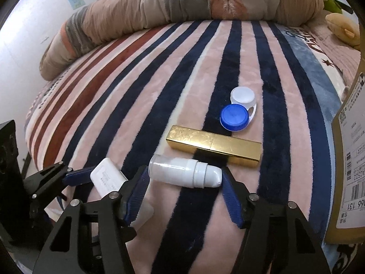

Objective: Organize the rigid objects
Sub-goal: 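Grasp the small white bottle with the right tool while the left tool holds the white box, then lower the white box with the left tool while the right tool lowers the bottle into the box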

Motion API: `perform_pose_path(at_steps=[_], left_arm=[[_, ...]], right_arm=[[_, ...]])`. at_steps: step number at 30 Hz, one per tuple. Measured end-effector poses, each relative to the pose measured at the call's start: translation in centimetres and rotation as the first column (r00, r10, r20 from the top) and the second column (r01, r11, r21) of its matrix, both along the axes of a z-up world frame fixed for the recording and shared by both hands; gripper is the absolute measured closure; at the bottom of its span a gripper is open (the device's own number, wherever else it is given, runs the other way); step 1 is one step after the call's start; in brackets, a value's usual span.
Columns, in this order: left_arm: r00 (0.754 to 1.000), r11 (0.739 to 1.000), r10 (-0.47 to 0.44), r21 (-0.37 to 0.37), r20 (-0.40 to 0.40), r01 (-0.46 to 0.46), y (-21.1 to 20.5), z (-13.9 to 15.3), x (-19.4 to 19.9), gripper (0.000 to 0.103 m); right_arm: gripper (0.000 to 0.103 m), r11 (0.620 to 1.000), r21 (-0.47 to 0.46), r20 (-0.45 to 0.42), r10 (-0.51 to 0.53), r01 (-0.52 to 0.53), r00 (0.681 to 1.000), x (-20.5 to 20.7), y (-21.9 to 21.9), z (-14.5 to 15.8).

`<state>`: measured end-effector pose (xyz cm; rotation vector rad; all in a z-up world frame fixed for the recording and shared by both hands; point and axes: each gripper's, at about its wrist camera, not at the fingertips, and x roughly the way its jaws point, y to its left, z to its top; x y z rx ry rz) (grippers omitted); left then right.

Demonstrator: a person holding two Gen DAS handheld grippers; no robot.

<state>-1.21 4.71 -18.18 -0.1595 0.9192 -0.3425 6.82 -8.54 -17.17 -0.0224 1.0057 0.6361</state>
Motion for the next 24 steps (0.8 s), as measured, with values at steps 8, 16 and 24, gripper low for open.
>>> perform_pose_path(at_steps=[8, 16, 24], left_arm=[[0.999, 0.999, 0.027, -0.025, 0.026, -0.027, 1.3, 1.8, -0.6, 0.02], [0.982, 0.999, -0.015, -0.031, 0.186, 0.022, 0.9, 10.5, -1.3, 0.02], [0.924, 0.976, -0.193, -0.03, 0.329, 0.214, -6.0, 19.3, 0.3, 0.02]], right_arm=[[0.044, 0.999, 0.023, 0.071, 0.042, -0.044, 0.997, -1.4, -1.0, 2.9], [0.044, 0.989, 0.109, 0.257, 0.064, -0.095, 0.964, -5.0, -5.4, 11.7], [0.044, 0.987, 0.121, 0.406, -0.144, 0.103, 0.902, -5.6, -16.0, 18.1]])
